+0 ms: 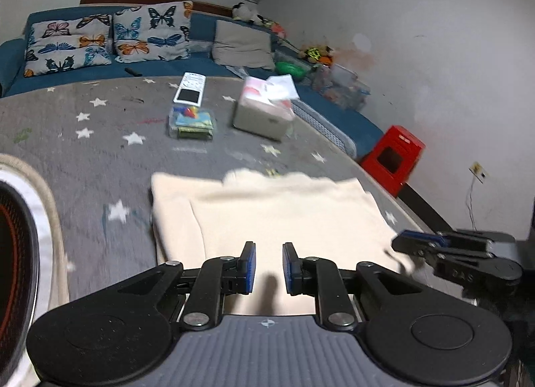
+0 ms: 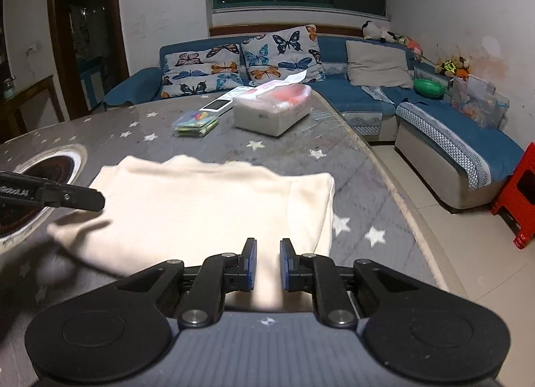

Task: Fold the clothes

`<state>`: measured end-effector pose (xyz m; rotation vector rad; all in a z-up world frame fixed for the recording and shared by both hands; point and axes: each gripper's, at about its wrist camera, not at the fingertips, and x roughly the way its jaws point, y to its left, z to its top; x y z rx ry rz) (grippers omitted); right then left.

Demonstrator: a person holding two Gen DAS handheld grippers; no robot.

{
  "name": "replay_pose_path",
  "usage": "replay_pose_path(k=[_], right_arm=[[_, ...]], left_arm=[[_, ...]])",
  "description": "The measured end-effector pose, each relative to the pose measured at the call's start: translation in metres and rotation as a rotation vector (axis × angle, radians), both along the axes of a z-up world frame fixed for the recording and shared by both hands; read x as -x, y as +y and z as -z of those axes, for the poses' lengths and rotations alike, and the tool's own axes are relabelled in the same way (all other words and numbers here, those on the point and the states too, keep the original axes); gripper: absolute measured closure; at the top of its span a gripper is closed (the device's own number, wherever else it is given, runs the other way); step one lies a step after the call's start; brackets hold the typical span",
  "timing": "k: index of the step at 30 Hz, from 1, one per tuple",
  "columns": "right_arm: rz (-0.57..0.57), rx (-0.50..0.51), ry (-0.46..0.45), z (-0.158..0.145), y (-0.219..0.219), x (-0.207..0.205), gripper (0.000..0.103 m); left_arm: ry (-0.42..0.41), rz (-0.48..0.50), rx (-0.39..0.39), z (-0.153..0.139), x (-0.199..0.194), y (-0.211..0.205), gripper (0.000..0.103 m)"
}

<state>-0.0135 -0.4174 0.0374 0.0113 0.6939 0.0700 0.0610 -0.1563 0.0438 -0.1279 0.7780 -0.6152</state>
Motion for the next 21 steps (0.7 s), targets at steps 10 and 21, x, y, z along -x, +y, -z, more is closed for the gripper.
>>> replay_pose_path(k=[10, 21], right_arm=[[-0.006, -0.001, -0.011, 0.001, 0.008, 0.012, 0.089], [-0.136, 0.026, 0.001, 0.011, 0.054, 0.006, 0.089]], left_arm=[[-0.022, -0.012, -0.037, 0.012, 0.021, 0.005, 0.083], [-0.014, -0.030, -0.032, 0.012, 0.028, 0.014, 0.084]])
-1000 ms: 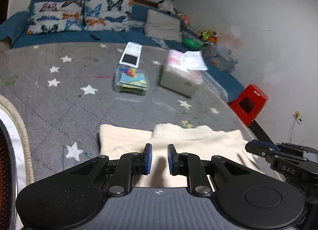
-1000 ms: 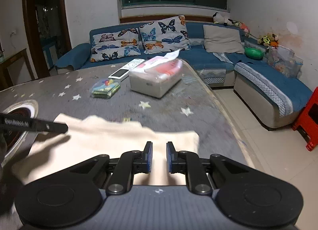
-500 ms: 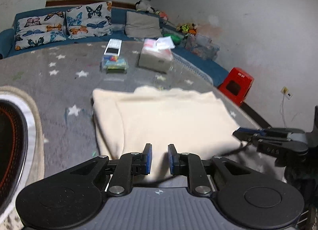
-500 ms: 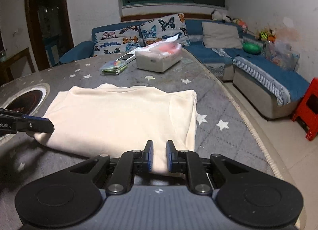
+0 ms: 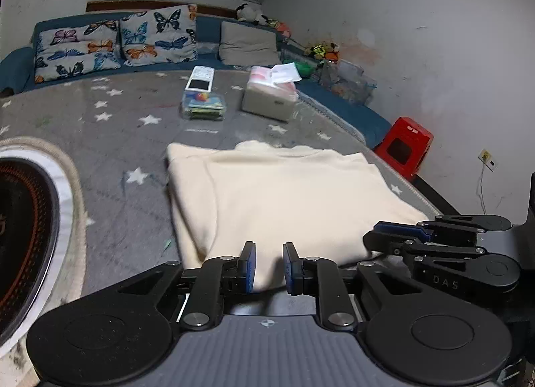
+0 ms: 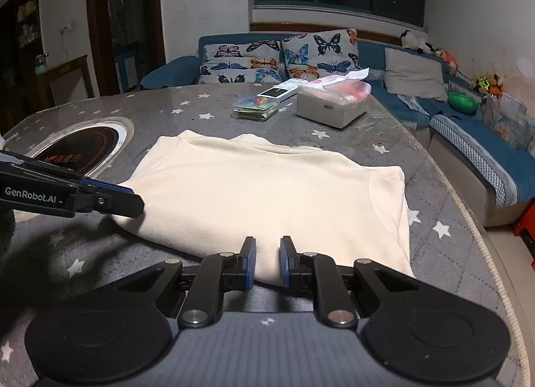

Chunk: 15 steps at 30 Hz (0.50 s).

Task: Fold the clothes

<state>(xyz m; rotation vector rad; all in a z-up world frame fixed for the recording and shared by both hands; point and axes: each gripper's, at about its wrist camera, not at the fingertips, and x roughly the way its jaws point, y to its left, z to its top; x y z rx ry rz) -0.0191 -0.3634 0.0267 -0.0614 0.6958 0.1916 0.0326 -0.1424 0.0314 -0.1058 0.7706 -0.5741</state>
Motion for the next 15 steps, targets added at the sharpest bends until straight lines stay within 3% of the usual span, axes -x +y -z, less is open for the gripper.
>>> replay_pose_path(k=[7, 15], right_arm=[[-0.046, -0.019, -0.048, -0.016, 0.016, -0.001, 0.089], [-0.073, 0.011, -0.010, 0.001, 0.035, -0.012, 0.088]], left_arm=[[-0.022, -0.021, 0.018, -0.005, 0.007, 0.009, 0.084], [0.001, -0.044, 0.027, 0.000, 0.008, 0.017, 0.084]])
